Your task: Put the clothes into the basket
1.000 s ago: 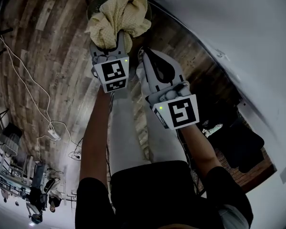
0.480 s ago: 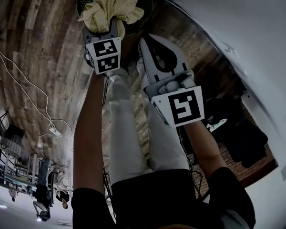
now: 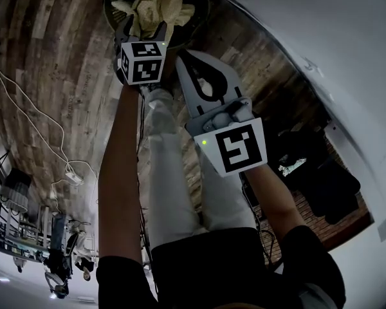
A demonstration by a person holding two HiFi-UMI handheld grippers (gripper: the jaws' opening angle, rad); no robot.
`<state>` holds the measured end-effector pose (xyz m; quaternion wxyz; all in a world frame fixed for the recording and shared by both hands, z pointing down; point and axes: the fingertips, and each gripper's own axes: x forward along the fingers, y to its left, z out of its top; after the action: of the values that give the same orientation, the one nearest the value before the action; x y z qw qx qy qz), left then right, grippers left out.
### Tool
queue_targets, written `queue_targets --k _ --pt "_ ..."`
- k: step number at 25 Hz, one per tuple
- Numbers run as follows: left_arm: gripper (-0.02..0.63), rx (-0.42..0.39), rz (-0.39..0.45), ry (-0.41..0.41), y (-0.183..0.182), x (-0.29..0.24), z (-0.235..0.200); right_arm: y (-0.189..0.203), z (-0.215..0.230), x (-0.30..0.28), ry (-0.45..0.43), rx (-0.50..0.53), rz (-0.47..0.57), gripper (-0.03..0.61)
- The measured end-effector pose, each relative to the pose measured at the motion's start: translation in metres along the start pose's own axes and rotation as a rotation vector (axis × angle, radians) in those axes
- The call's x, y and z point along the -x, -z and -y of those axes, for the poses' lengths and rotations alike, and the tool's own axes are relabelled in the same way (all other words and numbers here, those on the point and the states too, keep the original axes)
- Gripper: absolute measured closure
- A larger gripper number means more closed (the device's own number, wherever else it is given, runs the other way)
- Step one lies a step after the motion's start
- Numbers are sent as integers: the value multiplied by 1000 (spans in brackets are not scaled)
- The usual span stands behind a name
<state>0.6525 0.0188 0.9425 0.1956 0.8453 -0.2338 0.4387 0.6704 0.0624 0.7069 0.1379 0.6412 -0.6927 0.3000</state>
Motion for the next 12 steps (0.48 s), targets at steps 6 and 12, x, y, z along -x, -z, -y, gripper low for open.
queue_targets --k 6,12 --pt "285 -20 9 14 2 9 6 1 -7 -1 -19 3 -11 568" --pt "398 -16 54 -24 -3 29 4 0 -7 0 -21 20 -10 568"
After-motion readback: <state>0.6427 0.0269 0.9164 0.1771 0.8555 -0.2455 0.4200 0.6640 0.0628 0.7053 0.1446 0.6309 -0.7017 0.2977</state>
